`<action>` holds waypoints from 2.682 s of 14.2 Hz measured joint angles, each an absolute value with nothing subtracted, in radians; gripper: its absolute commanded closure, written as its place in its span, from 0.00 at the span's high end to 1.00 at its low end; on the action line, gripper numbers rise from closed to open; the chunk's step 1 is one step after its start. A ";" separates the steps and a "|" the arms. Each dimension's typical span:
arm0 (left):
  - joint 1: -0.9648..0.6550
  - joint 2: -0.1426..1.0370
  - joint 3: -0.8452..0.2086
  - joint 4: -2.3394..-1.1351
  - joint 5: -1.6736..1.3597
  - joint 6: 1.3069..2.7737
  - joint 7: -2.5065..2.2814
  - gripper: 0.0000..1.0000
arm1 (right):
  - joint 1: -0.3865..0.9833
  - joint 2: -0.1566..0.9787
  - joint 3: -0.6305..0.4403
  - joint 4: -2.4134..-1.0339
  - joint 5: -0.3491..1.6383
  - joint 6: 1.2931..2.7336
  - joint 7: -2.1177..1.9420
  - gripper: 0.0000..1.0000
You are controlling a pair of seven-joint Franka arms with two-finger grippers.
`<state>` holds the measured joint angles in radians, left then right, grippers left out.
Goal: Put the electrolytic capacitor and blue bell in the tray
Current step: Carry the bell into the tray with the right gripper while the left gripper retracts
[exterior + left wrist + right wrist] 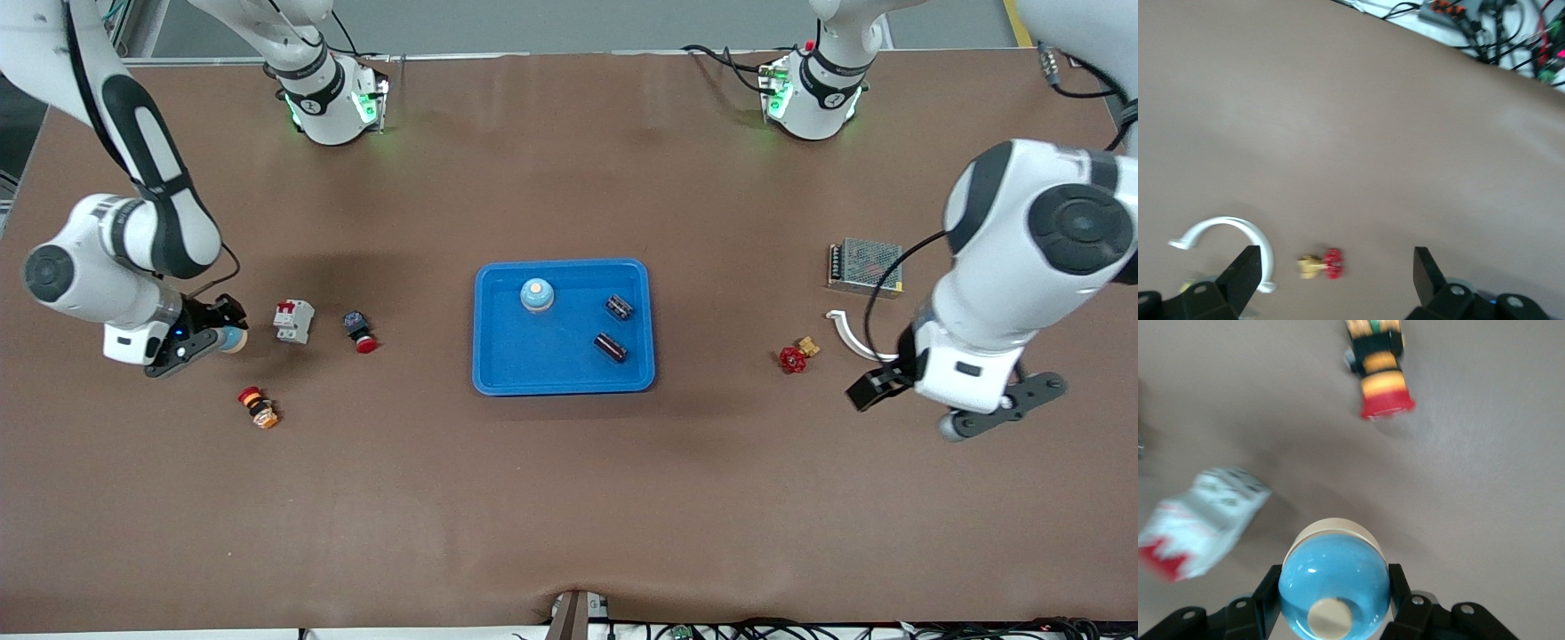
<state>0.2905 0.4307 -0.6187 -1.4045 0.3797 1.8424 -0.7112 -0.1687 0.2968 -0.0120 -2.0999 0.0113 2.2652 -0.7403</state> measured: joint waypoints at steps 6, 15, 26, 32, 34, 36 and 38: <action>0.386 0.355 -0.618 -1.405 0.308 1.723 -0.404 1.00 | 0.036 0.199 -0.002 -1.846 0.020 1.872 -0.379 0.33; 0.396 0.170 -0.504 -1.429 0.138 1.568 -0.127 1.00 | 0.508 0.280 0.005 -1.793 0.025 2.052 0.456 0.33; -0.039 -0.033 -0.068 -1.564 0.066 1.517 -0.038 1.00 | 0.653 0.565 -0.001 -1.771 0.023 2.393 0.721 0.34; -0.102 -0.088 0.012 -1.628 0.042 1.517 -0.019 1.00 | 0.664 0.648 -0.002 -1.764 0.023 2.486 0.721 0.35; -0.099 -0.088 0.003 -1.632 0.041 1.517 -0.019 1.00 | 0.675 0.665 -0.002 -1.763 0.023 2.502 0.721 0.35; -0.075 -0.088 -0.038 -1.633 0.041 1.517 -0.019 1.00 | 0.688 0.674 -0.002 -1.762 0.023 2.506 0.722 0.35; -0.051 -0.088 -0.085 -1.634 0.041 1.517 -0.029 1.00 | 0.691 0.676 -0.003 -1.761 0.023 2.506 0.722 0.44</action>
